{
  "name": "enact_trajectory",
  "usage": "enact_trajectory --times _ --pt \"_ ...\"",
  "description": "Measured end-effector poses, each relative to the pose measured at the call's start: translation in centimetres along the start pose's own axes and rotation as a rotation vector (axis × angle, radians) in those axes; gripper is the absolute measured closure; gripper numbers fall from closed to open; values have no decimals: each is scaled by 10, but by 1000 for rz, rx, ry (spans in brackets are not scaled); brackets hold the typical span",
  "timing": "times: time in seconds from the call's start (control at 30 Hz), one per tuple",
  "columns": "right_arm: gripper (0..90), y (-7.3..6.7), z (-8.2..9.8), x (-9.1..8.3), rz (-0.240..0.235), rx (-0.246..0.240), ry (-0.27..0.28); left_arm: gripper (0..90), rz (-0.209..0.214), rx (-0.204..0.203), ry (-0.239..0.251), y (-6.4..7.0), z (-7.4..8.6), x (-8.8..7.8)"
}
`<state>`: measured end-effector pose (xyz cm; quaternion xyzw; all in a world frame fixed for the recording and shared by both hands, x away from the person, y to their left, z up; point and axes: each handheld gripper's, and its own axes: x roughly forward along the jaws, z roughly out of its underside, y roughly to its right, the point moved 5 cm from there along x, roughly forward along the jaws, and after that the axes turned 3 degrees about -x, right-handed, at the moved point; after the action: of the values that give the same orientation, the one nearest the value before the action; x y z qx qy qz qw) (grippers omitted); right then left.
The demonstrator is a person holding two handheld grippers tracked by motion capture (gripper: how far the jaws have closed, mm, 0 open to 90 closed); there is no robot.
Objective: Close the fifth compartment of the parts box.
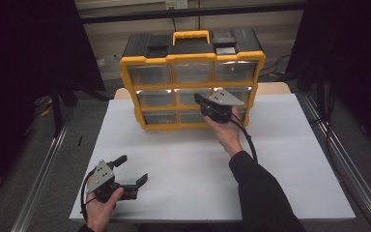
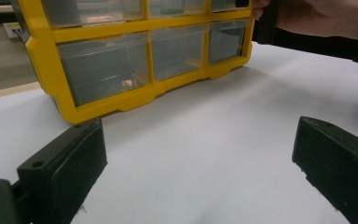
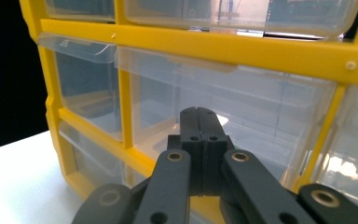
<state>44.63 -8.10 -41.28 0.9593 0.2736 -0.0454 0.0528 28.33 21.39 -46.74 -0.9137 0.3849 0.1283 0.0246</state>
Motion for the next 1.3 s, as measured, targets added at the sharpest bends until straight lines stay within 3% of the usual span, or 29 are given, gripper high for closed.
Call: enact_trajectory --times 0.2,0.37,0.5,0.57,0.6,0.8,1.13,1.3 --pt "809 1 4 -12 -10 11 4 28 -1 0 0 2 -1 1" --pt "576 3 5 -23 -30 44 -2 28 -1 -3 1 2 -1 1" --pt "458 2 7 -29 -41 44 -15 28 -3 2 -2 2 -1 0" --pt "384 1 8 -32 -49 53 -17 28 -7 -27 15 3 -1 1" --pt "343 1 9 -33 -48 50 -30 28 -6 -2 5 2 -1 0" --pt "187 0 12 -39 -65 59 -63 28 -2 1 -1 2 -1 0" --pt "38 5 15 -52 -78 92 -63 28 -5 -2 0 2 -1 0" --pt "29 6 13 -61 -79 81 -57 28 -9 5 -2 1 -1 0"
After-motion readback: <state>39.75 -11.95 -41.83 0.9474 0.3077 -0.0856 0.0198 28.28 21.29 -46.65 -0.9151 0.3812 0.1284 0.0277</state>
